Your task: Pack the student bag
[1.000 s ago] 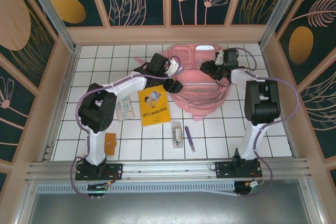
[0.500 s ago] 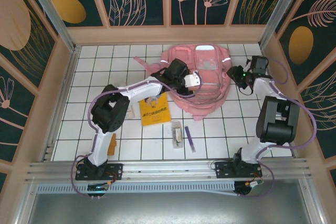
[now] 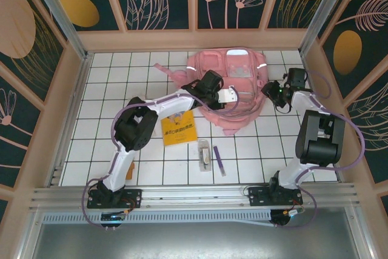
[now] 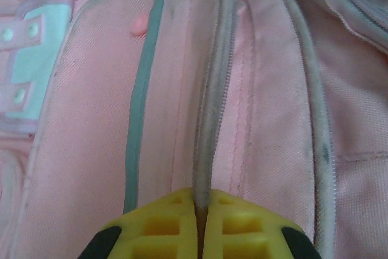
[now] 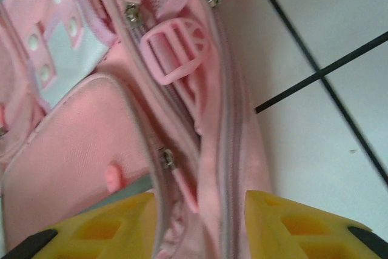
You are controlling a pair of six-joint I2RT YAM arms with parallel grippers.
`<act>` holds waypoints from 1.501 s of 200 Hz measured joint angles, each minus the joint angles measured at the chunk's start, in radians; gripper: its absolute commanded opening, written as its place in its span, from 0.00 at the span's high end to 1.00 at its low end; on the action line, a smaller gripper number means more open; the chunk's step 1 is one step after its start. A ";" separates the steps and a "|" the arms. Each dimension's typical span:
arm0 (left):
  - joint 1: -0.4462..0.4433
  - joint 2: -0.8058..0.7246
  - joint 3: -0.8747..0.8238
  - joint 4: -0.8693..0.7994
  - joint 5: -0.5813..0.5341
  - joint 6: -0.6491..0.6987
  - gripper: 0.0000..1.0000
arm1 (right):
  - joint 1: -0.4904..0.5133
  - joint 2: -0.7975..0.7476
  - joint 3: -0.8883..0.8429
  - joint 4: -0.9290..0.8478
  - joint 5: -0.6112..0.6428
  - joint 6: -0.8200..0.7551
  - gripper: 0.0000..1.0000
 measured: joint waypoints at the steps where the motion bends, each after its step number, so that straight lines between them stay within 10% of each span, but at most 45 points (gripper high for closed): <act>1: 0.000 -0.002 -0.003 0.002 0.000 -0.003 1.00 | 0.000 0.000 0.000 0.000 0.003 -0.002 0.57; 44: 0.059 -0.129 -0.118 0.043 0.091 -0.007 1.00 | -0.001 -0.014 -0.027 0.084 0.063 -0.288 0.58; 148: 0.214 -0.239 -0.212 0.202 0.347 -0.063 1.00 | -0.020 0.134 0.077 -0.115 -0.337 -1.350 0.67; 300: 0.222 -0.239 -0.237 0.275 0.450 -0.142 1.00 | -0.049 0.237 -0.012 0.267 -0.312 -1.509 0.64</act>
